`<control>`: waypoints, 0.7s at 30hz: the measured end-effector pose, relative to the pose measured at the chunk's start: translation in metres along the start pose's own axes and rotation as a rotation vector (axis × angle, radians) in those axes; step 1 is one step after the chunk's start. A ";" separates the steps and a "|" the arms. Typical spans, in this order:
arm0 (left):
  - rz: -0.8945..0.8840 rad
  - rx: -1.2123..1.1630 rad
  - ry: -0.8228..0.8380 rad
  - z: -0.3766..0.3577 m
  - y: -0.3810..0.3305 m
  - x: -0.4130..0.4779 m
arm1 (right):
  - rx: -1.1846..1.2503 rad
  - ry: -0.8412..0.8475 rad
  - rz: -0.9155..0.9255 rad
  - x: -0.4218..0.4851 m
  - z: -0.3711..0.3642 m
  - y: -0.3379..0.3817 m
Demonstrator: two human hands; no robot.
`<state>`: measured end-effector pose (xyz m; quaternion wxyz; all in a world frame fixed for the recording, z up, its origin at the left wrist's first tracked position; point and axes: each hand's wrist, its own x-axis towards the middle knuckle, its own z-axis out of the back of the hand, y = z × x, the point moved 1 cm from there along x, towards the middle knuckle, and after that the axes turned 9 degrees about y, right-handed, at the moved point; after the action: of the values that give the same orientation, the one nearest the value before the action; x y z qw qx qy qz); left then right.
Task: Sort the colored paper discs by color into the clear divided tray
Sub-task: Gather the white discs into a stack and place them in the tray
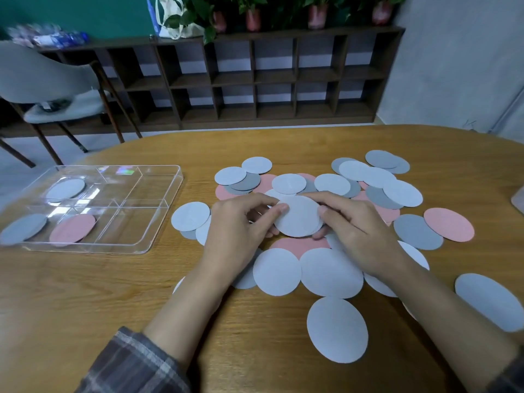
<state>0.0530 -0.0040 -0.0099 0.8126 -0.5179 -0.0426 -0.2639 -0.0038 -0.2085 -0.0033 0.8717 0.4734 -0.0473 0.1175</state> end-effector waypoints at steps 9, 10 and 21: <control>0.046 0.205 0.271 0.011 -0.001 0.001 | -0.248 -0.035 0.038 0.001 0.003 -0.008; 0.076 0.219 0.341 0.015 -0.001 0.000 | -0.250 -0.039 0.041 0.001 0.004 -0.010; 0.163 0.197 0.525 0.029 0.007 0.000 | -0.219 -0.049 -0.047 -0.004 0.012 -0.010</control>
<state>0.0620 0.0231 -0.0026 0.8608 -0.3520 0.1853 -0.3173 -0.0050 -0.2244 -0.0064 0.9192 0.3793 -0.0699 0.0794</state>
